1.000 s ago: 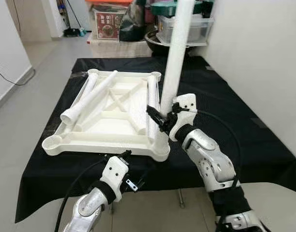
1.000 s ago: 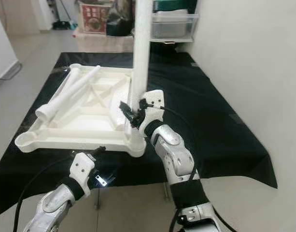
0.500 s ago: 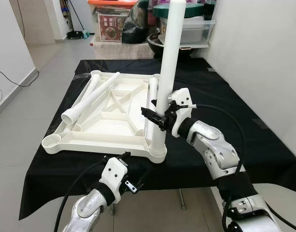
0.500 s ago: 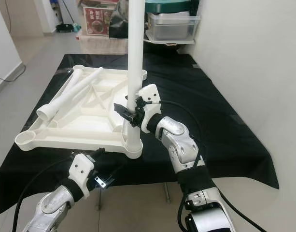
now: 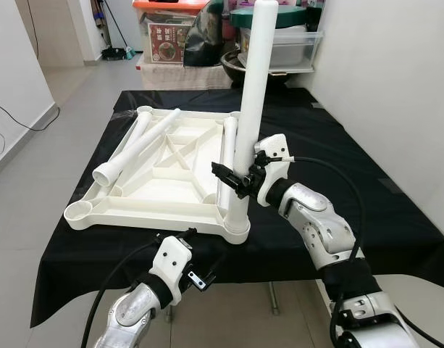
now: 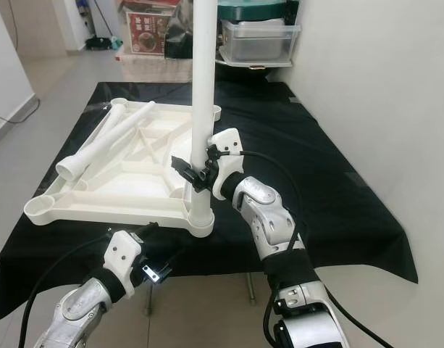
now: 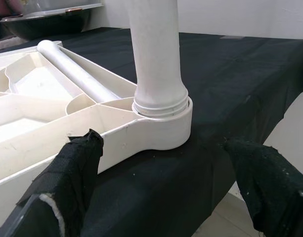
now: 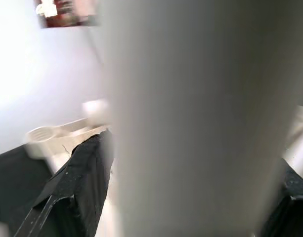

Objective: Building children table

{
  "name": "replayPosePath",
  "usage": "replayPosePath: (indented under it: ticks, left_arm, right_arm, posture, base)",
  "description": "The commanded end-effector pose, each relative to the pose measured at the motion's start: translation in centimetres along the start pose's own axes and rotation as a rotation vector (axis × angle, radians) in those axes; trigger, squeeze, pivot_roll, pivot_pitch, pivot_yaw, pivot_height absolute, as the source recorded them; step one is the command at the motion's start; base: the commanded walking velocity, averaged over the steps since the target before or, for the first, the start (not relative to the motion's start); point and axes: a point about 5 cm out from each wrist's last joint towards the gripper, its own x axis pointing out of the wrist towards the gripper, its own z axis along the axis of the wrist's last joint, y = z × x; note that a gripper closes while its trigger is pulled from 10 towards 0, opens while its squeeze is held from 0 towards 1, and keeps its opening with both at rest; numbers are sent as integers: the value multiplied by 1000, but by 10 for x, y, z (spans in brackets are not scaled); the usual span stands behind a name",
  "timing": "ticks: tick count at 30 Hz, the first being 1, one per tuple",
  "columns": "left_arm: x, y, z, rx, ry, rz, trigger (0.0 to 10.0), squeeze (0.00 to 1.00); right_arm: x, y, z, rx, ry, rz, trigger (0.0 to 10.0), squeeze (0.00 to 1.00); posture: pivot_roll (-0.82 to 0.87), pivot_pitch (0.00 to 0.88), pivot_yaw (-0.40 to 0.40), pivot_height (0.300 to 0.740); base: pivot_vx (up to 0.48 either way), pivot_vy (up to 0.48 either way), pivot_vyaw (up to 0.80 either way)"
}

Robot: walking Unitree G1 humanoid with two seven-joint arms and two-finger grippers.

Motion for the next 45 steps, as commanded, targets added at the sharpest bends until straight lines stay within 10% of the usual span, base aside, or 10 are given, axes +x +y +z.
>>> replayPosePath:
  ticks: [1, 11, 15, 16, 25, 33, 34, 40, 41, 45]
  left_arm:
    - [0, -1, -3, 4, 23, -19, 10000, 0]
    - [0, -5, -3, -7, 21, -28, 10000, 0]
    - [0, -4, -3, -4, 20, -23, 10000, 0]
    - [0, -4, -3, -3, 20, -20, 10000, 0]
    - [-1, -3, -3, -3, 21, -16, 10000, 0]
    - [-3, -6, -4, -12, 25, -17, 10000, 0]
    - [-4, -6, -5, -13, 26, -18, 10000, 0]
    - [-4, -5, -5, -13, 32, -27, 10000, 0]
    - [-3, -4, -5, -10, 33, -30, 10000, 0]
    - [-1, -3, -4, -9, 29, -29, 10000, 0]
  right_arm:
    - [-1, 6, 5, -39, -5, 130, 10000, 0]
    - [12, -12, 8, -92, 62, 199, 9294, 0]
    - [22, -19, 12, -77, 48, 127, 4314, 0]
    - [24, -22, 14, -68, 39, 103, 0, 0]
    - [21, -45, 9, -43, 67, -124, 0, 0]
    - [-18, -78, -27, 132, 128, -929, 0, 0]
    - [-15, -67, -29, 153, 109, -933, 10000, 0]
    - [14, -7, -13, 193, -7, -738, 10000, 0]
    - [19, 4, -5, 194, -49, -673, 10000, 1000]
    - [30, 20, 22, 178, -148, -421, 10000, 729]
  posture:
    - [34, 0, -47, 740]
    - [55, 0, -69, 740]
    - [66, 0, -77, 740]
    - [68, 0, -78, 740]
    - [68, 0, -78, 740]
    - [57, 0, -69, 740]
    - [55, 0, -68, 740]
    - [32, 0, -47, 740]
    - [32, 0, -47, 740]
    - [27, 0, -50, 740]
  base:
    - [0, 0, 0]
    - [0, 0, 0]
    - [0, 0, 0]
    - [0, 0, 0]
    - [0, 0, 0]
    - [0, 0, 0]
    - [0, 0, 0]
    - [0, 0, 0]
    - [0, 0, 0]
    - [0, 0, 0]
